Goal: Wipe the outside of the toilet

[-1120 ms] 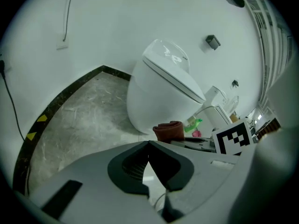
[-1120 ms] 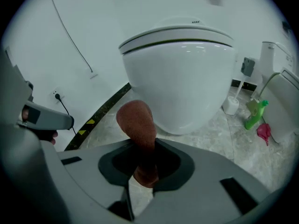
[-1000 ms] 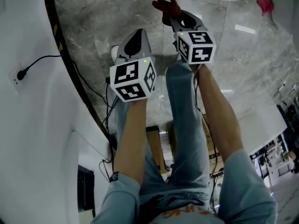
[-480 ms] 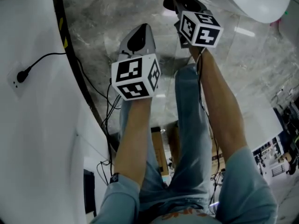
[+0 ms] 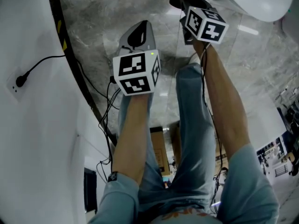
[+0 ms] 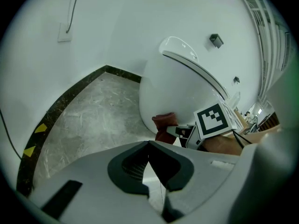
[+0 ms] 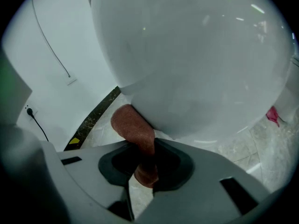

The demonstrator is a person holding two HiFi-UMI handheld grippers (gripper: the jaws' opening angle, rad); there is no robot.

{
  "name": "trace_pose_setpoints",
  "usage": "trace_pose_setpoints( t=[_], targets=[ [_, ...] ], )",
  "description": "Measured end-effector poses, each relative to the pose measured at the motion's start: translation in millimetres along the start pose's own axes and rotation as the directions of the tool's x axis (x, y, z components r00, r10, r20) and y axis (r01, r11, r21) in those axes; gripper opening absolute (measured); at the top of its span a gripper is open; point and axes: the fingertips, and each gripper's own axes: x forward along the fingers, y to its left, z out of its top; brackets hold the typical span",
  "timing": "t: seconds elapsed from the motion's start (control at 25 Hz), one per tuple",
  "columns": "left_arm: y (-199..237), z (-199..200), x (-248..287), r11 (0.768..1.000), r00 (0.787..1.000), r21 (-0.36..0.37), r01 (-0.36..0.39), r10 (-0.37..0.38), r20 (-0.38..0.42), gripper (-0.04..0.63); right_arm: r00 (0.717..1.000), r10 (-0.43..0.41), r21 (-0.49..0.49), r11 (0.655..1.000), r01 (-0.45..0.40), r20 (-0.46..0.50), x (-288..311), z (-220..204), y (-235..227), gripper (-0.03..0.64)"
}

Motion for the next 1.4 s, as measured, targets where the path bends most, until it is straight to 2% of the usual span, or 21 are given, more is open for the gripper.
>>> trace_pose_setpoints(
  t=[0.6, 1.0, 1.28, 1.4],
  targets=[
    [-78, -22, 22, 0.994, 0.999, 0.111, 0.023, -0.02, -0.036, -0.005, 0.998, 0.03, -0.067, 0.997, -0.034, -0.06, -24, -32, -76, 0.075],
    [-139, -51, 32, 0.987, 0.997, 0.157, 0.035, -0.024, -0.074, -0.005, 0.998, 0.012, -0.094, 0.995, -0.018, -0.066, -47, -26, -153, 0.075],
    [-176, -53, 35, 0.994, 0.998, 0.103, 0.021, -0.015, -0.06, -0.005, 0.996, -0.017, -0.183, 0.983, 0.001, -0.085, -53, -7, -197, 0.075],
    [-197, -42, 33, 0.995, 0.999, 0.1, 0.02, -0.016, -0.038, -0.006, 0.995, 0.005, -0.202, 0.979, -0.025, -0.103, -59, -3, -200, 0.075]
  ],
)
